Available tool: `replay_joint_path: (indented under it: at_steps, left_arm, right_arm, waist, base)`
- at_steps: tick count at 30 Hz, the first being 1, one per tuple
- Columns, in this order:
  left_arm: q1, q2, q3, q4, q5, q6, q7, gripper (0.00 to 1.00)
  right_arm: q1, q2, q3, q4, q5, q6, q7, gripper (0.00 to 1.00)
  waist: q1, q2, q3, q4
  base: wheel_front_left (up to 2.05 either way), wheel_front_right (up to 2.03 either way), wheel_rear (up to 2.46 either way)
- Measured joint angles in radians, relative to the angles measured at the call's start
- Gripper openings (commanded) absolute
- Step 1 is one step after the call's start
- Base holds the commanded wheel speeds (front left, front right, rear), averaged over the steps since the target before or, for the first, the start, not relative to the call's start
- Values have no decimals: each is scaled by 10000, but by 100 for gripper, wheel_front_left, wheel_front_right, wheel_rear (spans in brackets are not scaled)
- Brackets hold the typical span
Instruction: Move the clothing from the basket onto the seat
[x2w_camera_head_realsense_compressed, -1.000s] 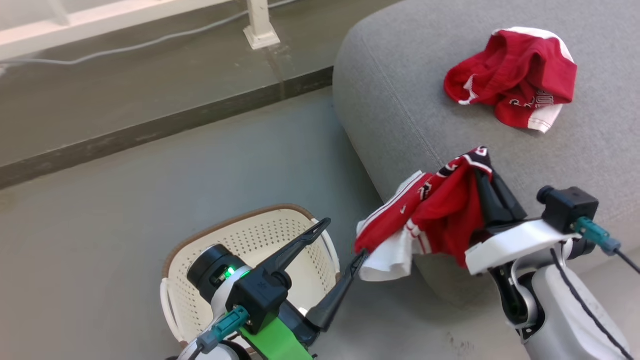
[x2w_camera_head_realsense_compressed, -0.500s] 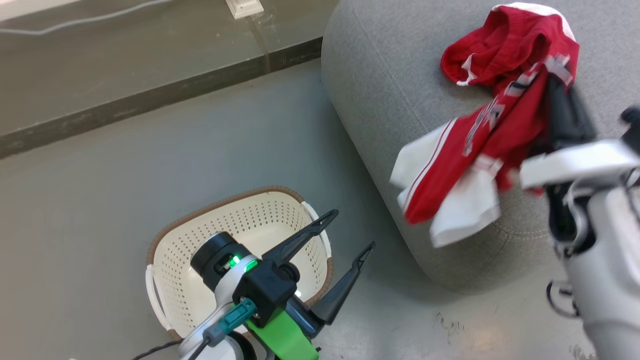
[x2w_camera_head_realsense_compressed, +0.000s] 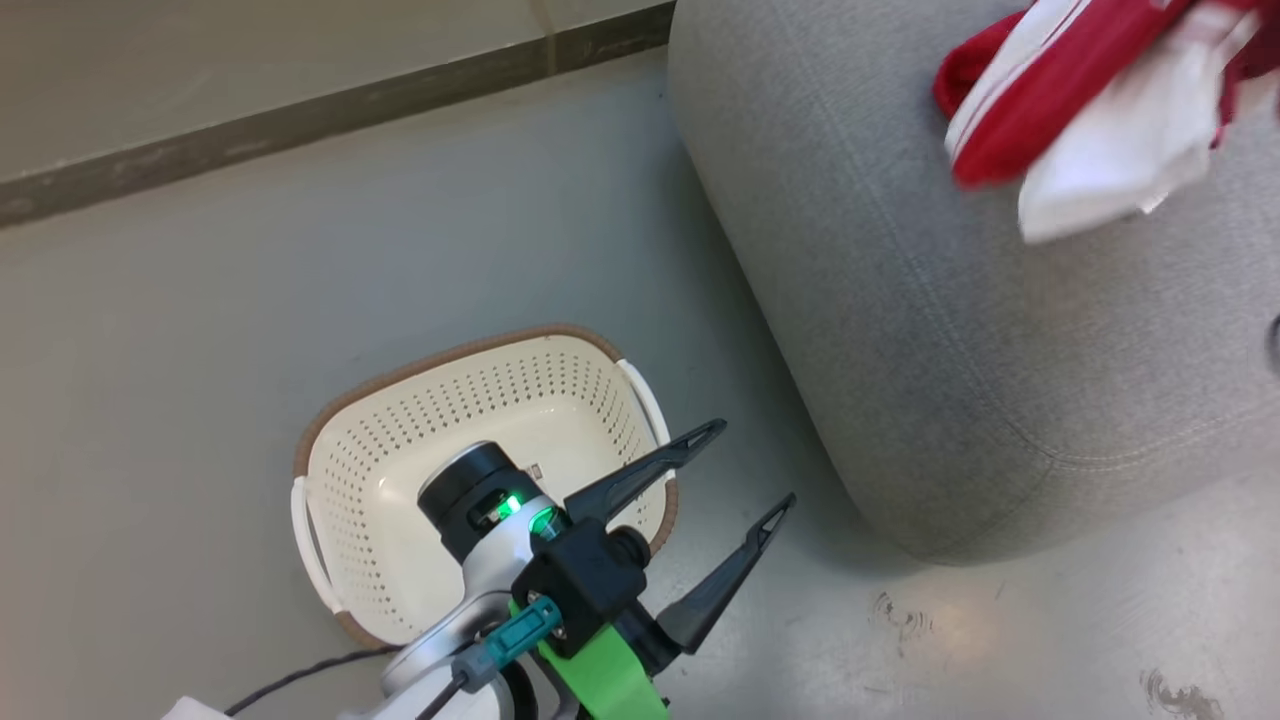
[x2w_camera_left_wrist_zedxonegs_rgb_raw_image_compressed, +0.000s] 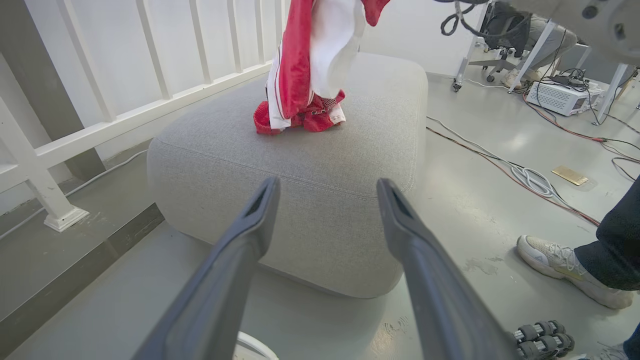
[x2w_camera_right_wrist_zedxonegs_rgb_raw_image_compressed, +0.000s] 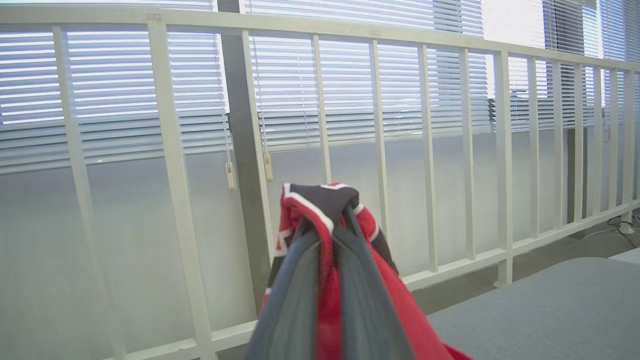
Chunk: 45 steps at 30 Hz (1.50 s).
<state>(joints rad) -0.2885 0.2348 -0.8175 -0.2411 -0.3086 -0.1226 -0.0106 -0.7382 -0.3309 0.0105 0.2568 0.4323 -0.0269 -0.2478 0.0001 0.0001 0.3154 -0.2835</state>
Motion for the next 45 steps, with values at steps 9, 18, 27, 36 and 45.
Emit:
replay_joint_path:
  at_steps: [9, 18, 27, 36, 45]
  left_arm:
    - [-360, 0, -228, -92, 0, -2, 12, 100]
    - [-756, 75, -288, -257, 67, -4, 67, 100]
    - [-1039, 276, -255, -192, 69, -6, -67, 100]
    - [-1234, 374, -272, -17, 65, -6, -165, 100]
    - [-1267, 441, -324, 288, 33, -6, -408, 100]
  right_arm:
    - [-1422, -1191, -802, 1152, 29, -138, 48, 0]
    - [-1979, -1455, -1068, 2408, 184, -203, 232, 0]
    - [-1481, -1064, -1283, 4000, 449, -357, 270, 0]
    - [-1129, -859, -1586, 4991, 635, -362, 121, 0]
    - [-1140, -408, -1684, 5311, 784, -217, -23, 100]
  waist:
    - [0, 0, 528, 581]
    - [0, 0, 1244, 1149]
    - [1, 0, 1869, 1460]
    - [0, 0, 1993, 1361]
    - [0, 0, 1727, 1202]
  base:
    - [0, 0, 0]
    - [0, 0, 0]
    - [0, 0, 0]
    - [0, 0, 0]
    - [0, 0, 0]
